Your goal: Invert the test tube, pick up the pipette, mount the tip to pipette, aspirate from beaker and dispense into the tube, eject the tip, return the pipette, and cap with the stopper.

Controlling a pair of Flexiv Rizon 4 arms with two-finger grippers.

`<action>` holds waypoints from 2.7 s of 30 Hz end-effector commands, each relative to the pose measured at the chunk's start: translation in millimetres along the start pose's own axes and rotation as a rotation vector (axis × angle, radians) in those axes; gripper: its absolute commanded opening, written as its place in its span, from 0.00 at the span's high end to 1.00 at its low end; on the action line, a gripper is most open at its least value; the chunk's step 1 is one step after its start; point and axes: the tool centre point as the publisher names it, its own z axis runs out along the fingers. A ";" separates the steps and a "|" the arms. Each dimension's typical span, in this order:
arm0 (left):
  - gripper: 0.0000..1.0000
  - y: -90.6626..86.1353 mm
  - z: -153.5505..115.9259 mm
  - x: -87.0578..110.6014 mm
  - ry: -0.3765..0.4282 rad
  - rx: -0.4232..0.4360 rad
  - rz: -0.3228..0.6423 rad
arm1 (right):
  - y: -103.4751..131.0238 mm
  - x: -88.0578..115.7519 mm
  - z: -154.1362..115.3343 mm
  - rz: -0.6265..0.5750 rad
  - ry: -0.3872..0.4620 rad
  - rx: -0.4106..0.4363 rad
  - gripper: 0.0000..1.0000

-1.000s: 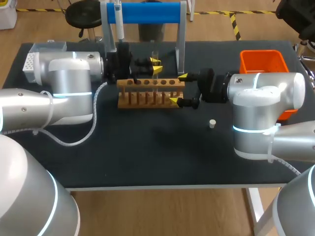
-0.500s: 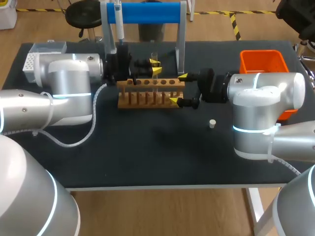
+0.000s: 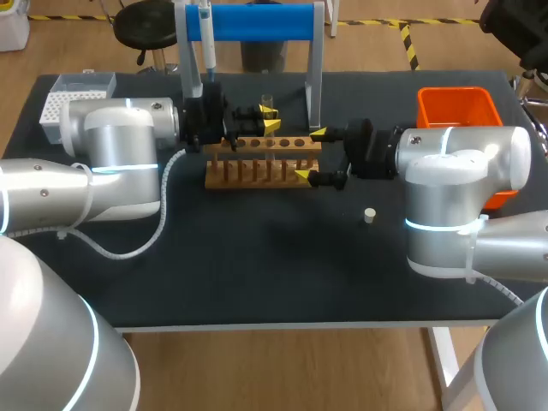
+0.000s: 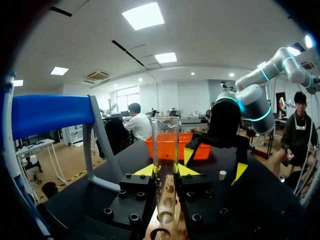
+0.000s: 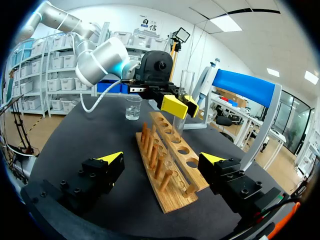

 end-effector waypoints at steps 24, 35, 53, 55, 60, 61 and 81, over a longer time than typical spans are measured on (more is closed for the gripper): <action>0.00 -26.5 -60.9 27.1 -0.131 -0.094 -0.137 | 0.1 1.0 -0.4 0.000 -0.003 0.001 0.00; 0.00 -29.8 -94.4 43.4 -0.235 -0.126 -0.193 | 0.1 1.0 -0.4 0.000 -0.003 0.001 0.00; 0.00 -28.2 -179.4 43.8 -0.562 -0.105 -0.200 | 0.1 1.0 -0.4 0.000 -0.003 0.001 0.00; 0.00 -23.1 -212.4 49.1 -0.687 -0.107 -0.217 | 0.1 1.0 -0.4 0.000 -0.003 0.001 0.00; 0.00 -6.5 -273.2 62.6 -0.897 -0.149 -0.255 | 0.1 1.0 -0.4 0.000 -0.003 0.001 0.00; 0.00 -2.6 -283.9 64.2 -0.938 -0.156 -0.264 | 0.1 1.0 -0.4 0.000 -0.003 0.001 0.00; 0.00 23.2 -376.9 32.4 -1.297 -0.284 -0.337 | 0.1 1.0 -0.4 0.000 -0.003 0.001 0.00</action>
